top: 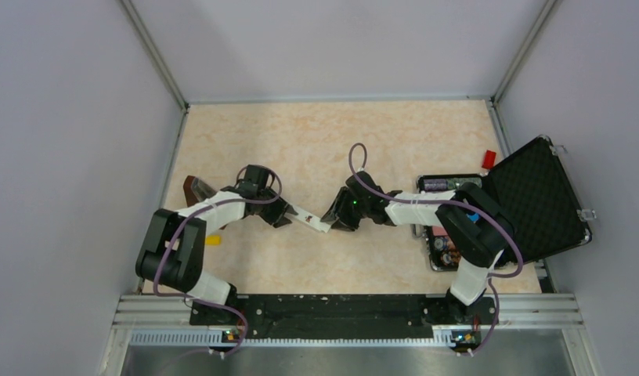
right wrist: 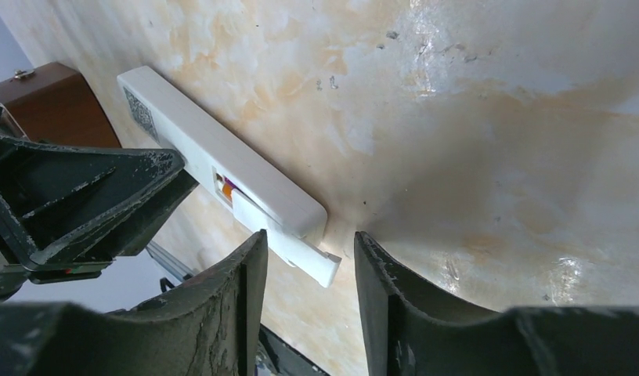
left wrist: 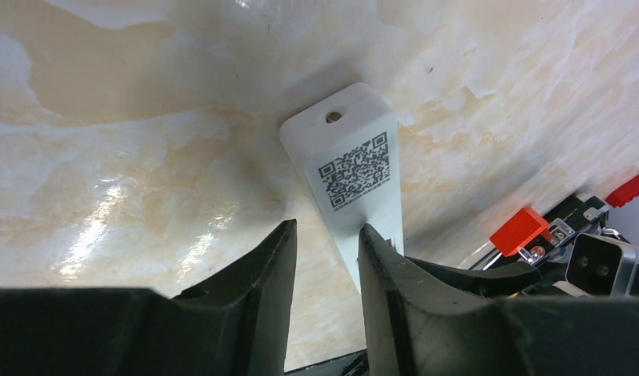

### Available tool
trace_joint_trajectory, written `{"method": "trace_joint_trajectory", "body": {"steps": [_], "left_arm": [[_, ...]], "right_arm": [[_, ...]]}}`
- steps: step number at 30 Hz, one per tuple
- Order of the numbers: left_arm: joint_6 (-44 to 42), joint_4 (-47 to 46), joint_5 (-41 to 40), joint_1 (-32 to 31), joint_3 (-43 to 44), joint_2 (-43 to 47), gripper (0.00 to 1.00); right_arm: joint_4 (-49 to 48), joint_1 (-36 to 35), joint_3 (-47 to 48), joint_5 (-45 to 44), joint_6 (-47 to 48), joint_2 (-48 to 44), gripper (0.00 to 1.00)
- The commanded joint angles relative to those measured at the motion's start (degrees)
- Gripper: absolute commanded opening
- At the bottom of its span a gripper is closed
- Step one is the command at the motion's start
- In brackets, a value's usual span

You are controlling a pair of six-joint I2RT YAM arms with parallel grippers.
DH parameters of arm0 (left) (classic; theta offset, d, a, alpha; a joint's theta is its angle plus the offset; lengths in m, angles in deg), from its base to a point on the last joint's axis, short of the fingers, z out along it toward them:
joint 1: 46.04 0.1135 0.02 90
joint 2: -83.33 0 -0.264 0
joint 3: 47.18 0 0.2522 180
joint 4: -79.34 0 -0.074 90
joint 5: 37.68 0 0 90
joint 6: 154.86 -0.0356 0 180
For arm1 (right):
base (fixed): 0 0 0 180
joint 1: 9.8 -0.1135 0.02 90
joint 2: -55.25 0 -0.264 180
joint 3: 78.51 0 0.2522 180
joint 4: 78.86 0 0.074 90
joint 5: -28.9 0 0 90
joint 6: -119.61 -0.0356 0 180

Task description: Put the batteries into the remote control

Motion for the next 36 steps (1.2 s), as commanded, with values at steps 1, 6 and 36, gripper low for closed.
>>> {"method": "trace_joint_trajectory", "body": {"steps": [1,6,36], "left_arm": [[-2.00,-2.40,-1.56,0.12,-0.70,2.35,0.42],[-2.05,-3.11,-0.93,0.16,-0.99,0.88,0.43],[-2.02,-3.48,-0.26,0.16,-2.75,-1.63,0.35]], "right_arm": [[-1.93,0.38,1.06,0.58,-1.10,-1.71,0.45],[-2.18,-0.27,0.95,1.21,-2.06,-1.67,0.46],[-1.84,-2.80,0.87,0.45,-5.54,1.29,0.33]]}}
